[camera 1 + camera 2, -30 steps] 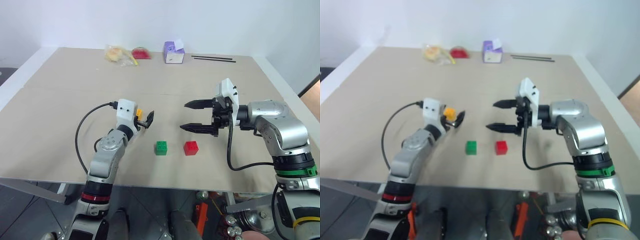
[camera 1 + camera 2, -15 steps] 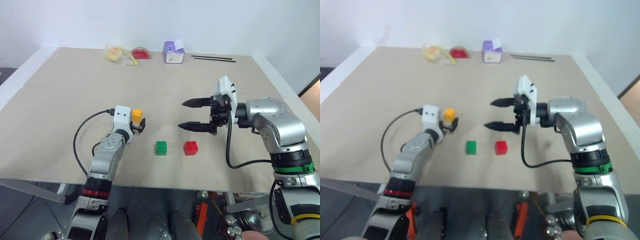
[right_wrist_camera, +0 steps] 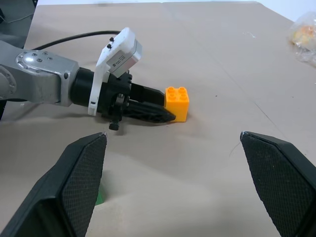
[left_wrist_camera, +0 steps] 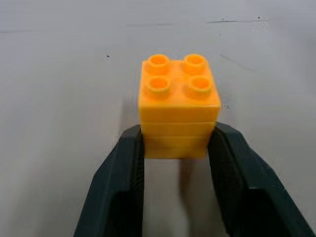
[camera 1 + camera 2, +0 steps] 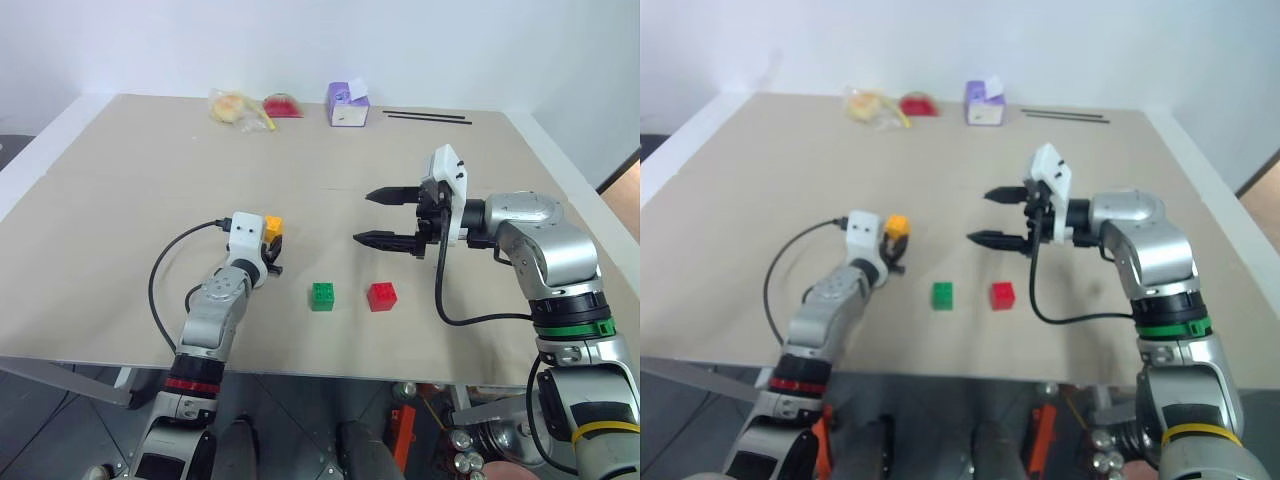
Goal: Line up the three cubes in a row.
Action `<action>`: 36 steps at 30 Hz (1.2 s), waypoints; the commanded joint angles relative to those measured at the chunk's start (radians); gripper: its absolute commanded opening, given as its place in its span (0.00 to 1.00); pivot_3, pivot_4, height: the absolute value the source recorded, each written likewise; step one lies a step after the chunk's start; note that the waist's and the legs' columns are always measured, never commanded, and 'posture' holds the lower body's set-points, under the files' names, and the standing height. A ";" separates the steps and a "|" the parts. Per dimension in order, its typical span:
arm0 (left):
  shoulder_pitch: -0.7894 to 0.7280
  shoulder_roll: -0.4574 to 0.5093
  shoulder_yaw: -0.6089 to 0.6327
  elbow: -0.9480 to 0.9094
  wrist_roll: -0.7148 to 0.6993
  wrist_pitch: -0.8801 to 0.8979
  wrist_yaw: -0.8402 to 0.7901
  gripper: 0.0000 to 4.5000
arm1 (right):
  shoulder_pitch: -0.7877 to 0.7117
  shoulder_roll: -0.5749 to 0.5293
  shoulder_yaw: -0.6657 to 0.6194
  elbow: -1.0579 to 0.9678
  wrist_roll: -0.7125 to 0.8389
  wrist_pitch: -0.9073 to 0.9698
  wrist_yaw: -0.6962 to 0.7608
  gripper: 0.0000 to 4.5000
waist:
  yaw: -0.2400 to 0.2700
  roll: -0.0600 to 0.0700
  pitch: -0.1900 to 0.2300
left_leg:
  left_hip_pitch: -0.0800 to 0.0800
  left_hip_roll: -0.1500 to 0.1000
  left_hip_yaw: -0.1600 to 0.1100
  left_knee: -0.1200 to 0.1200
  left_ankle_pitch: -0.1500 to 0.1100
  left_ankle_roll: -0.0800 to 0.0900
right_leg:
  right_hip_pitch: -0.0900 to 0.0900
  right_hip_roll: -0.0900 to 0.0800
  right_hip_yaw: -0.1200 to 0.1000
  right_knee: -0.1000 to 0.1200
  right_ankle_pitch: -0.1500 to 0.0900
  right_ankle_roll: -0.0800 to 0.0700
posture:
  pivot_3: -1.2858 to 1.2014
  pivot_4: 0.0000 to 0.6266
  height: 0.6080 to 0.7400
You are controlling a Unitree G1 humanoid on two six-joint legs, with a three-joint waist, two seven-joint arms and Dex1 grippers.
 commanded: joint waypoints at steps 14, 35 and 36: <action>0.053 0.363 -0.033 -0.110 -0.128 -0.153 -0.576 0.28 | -0.002 -0.069 0.010 -0.052 0.049 0.037 0.176 1.00 | -0.002 0.000 0.000 | 0.000 0.000 0.000 -0.002 0.000 -0.001 | -0.002 0.000 0.000 0.000 0.000 -0.001 | 0.52 0.24 1.00; -0.005 0.565 -0.142 0.113 -0.171 -0.381 -1.187 0.28 | 0.071 -0.131 0.067 -0.146 0.022 0.039 0.236 1.00 | -0.001 0.001 0.000 | 0.000 0.001 0.000 -0.002 -0.001 -0.002 | -0.002 0.000 0.000 0.000 -0.002 -0.003 | 0.52 0.24 1.00; -0.014 0.565 -0.146 0.130 -0.166 -0.384 -1.194 0.28 | 0.072 -0.133 0.067 -0.147 0.023 0.041 0.238 1.00 | -0.001 0.001 0.000 | 0.000 0.001 0.000 -0.002 -0.001 -0.002 | -0.002 0.000 0.000 0.000 -0.002 -0.003 | 0.52 0.24 1.00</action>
